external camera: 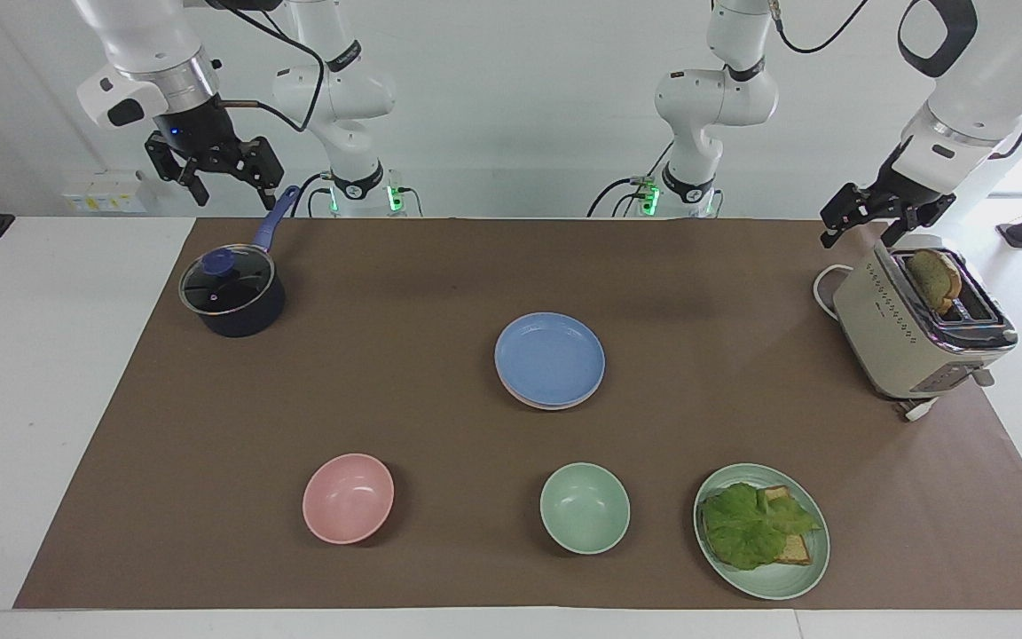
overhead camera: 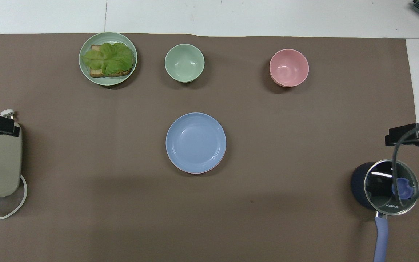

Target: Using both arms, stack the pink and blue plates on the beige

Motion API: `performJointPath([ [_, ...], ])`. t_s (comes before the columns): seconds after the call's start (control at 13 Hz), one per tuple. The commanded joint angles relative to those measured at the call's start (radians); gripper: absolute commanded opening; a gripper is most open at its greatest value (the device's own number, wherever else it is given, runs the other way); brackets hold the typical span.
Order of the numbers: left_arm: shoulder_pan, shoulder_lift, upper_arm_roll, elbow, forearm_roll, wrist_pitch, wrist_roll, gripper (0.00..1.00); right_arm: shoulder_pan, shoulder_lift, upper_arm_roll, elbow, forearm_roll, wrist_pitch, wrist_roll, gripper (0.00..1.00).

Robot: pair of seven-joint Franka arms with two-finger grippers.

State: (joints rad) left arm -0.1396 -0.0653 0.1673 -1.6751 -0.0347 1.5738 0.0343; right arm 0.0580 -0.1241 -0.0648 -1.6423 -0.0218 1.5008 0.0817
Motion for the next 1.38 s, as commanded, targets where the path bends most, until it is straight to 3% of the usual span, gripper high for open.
performJointPath([
  [0.0,0.003,-0.021,-0.003,-0.023,0.018,0.008,0.001,1.0,-0.009,-0.029,0.008,-0.036,-0.009,0.018,-0.017,1.0],
  [0.61,0.003,-0.021,-0.003,-0.023,0.018,0.008,0.001,1.0,-0.009,-0.025,0.008,-0.028,-0.009,0.01,-0.026,1.0],
  [0.84,0.003,-0.021,-0.003,-0.022,0.018,0.008,0.003,1.0,-0.018,0.049,0.005,0.076,-0.003,-0.059,-0.023,1.0],
  [1.3,0.003,-0.021,-0.003,-0.022,0.018,0.008,0.003,1.0,-0.018,0.038,0.005,0.065,0.005,-0.044,-0.014,1.0],
])
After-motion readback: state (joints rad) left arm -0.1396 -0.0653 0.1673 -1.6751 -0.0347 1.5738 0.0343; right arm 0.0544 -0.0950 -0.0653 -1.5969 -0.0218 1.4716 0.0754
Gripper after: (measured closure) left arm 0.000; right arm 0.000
